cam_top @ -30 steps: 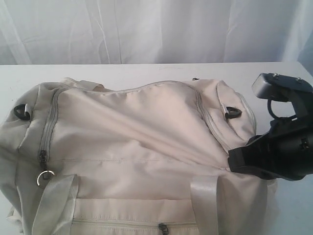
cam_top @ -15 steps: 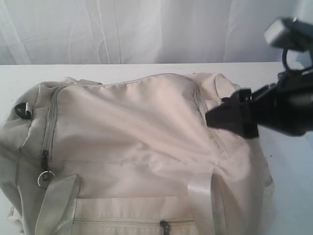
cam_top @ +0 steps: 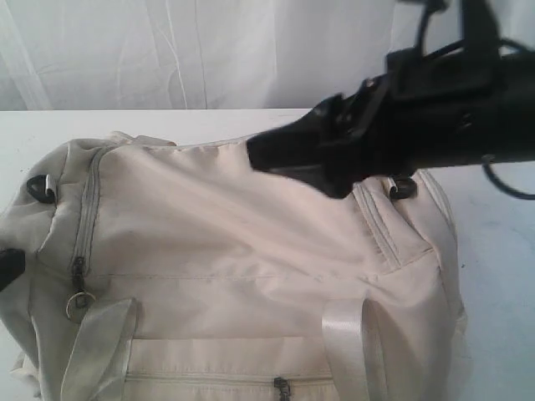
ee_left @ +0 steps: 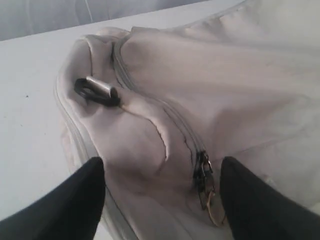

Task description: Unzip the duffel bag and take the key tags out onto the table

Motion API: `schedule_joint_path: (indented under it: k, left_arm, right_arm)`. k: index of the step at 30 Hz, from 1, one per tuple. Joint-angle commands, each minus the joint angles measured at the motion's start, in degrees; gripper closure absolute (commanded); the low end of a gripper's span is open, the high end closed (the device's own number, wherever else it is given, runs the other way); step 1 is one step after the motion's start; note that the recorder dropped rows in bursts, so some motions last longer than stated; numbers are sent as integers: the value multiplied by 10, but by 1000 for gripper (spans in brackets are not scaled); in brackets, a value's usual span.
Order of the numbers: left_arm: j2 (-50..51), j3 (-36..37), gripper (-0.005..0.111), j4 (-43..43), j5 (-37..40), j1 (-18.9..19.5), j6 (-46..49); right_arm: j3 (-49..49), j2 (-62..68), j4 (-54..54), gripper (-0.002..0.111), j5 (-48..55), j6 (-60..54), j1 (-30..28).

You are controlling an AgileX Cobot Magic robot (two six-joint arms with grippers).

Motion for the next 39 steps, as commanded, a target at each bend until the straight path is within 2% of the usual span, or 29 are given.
schedule_joint_path:
  k: [1, 4, 8, 9, 12, 15, 17, 19, 21, 22, 23, 25, 28, 31, 34, 39]
  left_arm:
    - [0, 33, 37, 11, 8, -4, -5]
    - [0, 59, 37, -11, -12, -4, -53]
    - [1, 64, 37, -39, -15, -4, -83]
    - [16, 64, 37, -39, -17, -4, -83]
    - [67, 64, 37, -89, -53, -4, -83]
    - [110, 42, 37, -121, -42, -4, -83]
    - [141, 21, 42, -123, -33, -4, -83]
    - [163, 9, 55, -135, -32, -4, -83]
    - [192, -2, 85, -170, -27, -4, -83]
    - [195, -5, 90, -174, -27, -4, -83]
    - [201, -5, 100, -174, -29, -4, -83]
    - [201, -5, 107, -174, -38, -4, -82]
    - [201, -5, 107, -174, -68, -4, -82]
    - [198, -8, 107, -196, -87, -4, -91]
    - [198, -20, 107, -196, -74, -4, -99]
    - [198, -55, 107, -194, -46, -4, -97]
  right_arm:
    - [-2, 94, 23, 32, -8, -70, 60]
    - [-2, 172, 72, 32, -23, -149, 118]
    - [-2, 255, 246, 32, -34, -318, 172]
    - [-7, 275, 304, 33, -34, -389, 190]
    - [-41, 315, 323, 43, -53, -469, 229]
    - [-79, 350, 323, 46, -118, -471, 253]
    - [-91, 369, 323, 46, -126, -470, 254]
    - [-96, 384, 323, 46, -117, -469, 254]
    - [-103, 400, 323, 46, -126, -468, 254]
    - [-107, 402, 323, 46, -132, -466, 254]
    - [-114, 406, 323, 46, -136, -464, 254]
    - [-128, 407, 323, 46, -122, -460, 254]
    - [-153, 407, 323, 46, -110, -425, 254]
    - [-169, 407, 323, 55, -123, -424, 254]
    - [-169, 411, 323, 60, -136, -424, 254]
    - [-165, 414, 288, 60, -120, -386, 254]
